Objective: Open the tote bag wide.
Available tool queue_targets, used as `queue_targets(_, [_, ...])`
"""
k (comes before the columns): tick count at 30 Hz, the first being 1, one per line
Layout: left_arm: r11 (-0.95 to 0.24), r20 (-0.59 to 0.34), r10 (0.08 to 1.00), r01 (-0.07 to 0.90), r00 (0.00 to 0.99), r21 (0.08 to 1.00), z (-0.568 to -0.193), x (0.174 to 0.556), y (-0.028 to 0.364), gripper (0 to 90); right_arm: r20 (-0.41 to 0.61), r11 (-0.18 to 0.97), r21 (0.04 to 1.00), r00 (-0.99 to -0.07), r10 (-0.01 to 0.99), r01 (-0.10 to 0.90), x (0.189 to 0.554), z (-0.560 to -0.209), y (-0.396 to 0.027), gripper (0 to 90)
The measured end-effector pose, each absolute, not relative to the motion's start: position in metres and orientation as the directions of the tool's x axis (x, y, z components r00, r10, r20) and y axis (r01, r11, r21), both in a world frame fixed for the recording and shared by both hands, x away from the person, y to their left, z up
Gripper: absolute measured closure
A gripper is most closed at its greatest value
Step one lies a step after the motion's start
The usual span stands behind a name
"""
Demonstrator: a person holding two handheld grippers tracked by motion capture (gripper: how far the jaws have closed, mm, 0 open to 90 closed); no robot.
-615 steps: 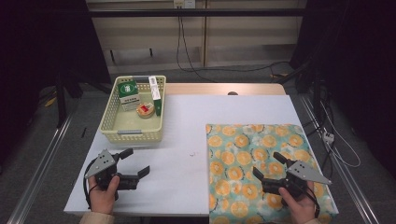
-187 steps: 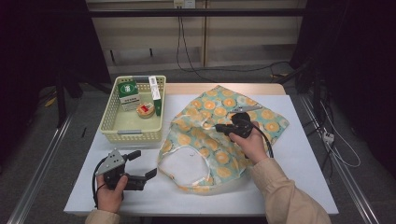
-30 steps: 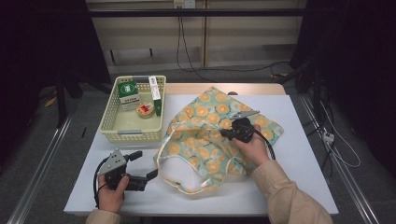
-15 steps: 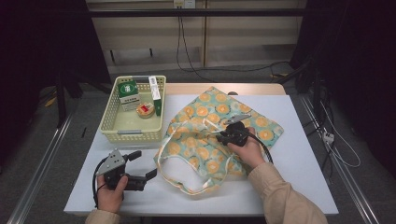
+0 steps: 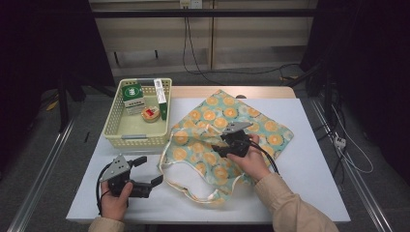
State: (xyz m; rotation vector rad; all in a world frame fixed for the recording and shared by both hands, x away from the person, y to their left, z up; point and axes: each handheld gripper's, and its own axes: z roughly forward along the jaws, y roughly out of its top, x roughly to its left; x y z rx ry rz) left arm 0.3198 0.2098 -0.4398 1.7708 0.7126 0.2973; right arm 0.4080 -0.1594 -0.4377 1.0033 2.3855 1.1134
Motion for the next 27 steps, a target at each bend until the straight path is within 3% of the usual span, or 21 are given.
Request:
queue_targets(3, [-0.169,-0.156,0.602,0.315,0.783,0.934,-0.440,0.320,0.209,4.7,-0.006,0.491,0.741,-0.727,0.687,0.458,0.406,-0.442,-0.153,49.1])
queue_targets(6, [-0.171,-0.154,0.599,0.313,0.786,0.934,-0.440,0.320,0.210,4.7,-0.021,0.515,0.716,-0.723,0.691,0.471,0.407,-0.451,-0.151,39.2])
queue_targets(10, [-0.171,-0.155,0.599,0.314,0.786,0.934,-0.440,0.320,0.210,4.7,0.026,0.484,0.708,-0.704,0.710,0.514,0.412,-0.461,-0.154,35.7])
queue_targets(14, [-0.176,-0.151,0.599,0.313,0.787,0.933,-0.440,0.320,0.211,4.7,0.001,0.493,0.711,-0.702,0.712,0.502,0.415,-0.461,-0.158,48.1])
queue_targets(21, [-0.174,-0.149,0.600,0.311,0.786,0.934,-0.439,0.319,0.210,4.7,-0.025,0.496,0.704,-0.680,0.733,0.508,0.419,-0.458,-0.165,84.6])
queue_targets(27, [-0.172,-0.149,0.600,0.309,0.786,0.936,-0.439,0.319,0.211,4.7,0.036,0.473,0.699,-0.687,0.726,0.536,0.412,-0.455,-0.165,89.8])
